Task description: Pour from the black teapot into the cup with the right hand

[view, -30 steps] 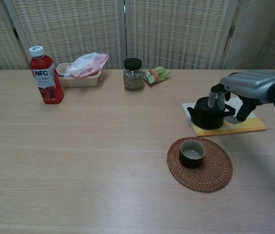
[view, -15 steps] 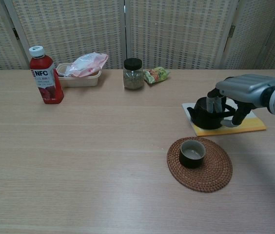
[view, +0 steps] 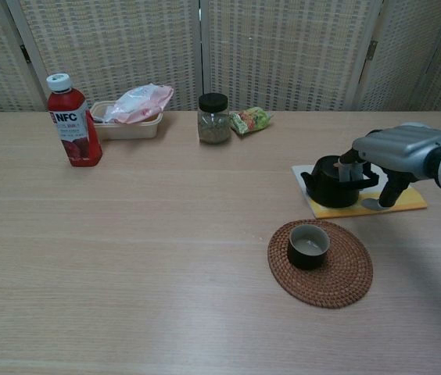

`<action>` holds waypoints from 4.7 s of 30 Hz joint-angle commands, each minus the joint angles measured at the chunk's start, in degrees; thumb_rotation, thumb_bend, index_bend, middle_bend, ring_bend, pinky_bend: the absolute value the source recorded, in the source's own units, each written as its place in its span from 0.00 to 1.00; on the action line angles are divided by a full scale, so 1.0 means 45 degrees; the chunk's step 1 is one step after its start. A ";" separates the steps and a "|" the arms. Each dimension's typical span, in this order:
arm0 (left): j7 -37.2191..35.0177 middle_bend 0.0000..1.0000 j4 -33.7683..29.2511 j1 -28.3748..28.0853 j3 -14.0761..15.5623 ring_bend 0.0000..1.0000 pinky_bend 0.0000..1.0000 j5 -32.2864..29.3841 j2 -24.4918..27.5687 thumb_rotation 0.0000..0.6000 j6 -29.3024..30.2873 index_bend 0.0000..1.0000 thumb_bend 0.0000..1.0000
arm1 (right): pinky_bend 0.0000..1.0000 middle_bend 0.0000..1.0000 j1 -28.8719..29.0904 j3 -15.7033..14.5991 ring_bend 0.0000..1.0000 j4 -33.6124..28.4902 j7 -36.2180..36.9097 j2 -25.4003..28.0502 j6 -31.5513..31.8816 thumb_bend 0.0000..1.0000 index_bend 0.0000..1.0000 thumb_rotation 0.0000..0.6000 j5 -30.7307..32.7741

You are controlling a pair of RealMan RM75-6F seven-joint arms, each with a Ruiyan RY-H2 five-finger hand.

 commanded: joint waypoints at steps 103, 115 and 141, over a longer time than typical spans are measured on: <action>-0.0013 0.20 -0.0012 0.0021 -0.0016 0.21 0.08 -0.0087 0.0005 1.00 -0.0152 0.25 0.36 | 0.04 0.86 0.0208 0.0241 0.83 0.1988 0.0444 -0.0491 -0.1316 0.00 0.87 0.57 0.0040; 0.0055 0.20 -0.0040 -0.0001 0.0000 0.21 0.08 -0.0063 -0.0001 1.00 -0.0186 0.25 0.36 | 0.04 0.89 0.0142 0.0717 0.84 0.2407 0.2280 -0.0168 -0.1925 0.00 0.92 0.55 -0.0919; 0.0038 0.20 -0.0043 0.0052 0.0021 0.21 0.08 -0.0021 0.0003 1.00 -0.0080 0.25 0.36 | 0.16 0.94 0.0292 0.1108 0.88 0.1634 0.3133 0.0641 -0.2083 0.16 0.99 0.54 -0.1280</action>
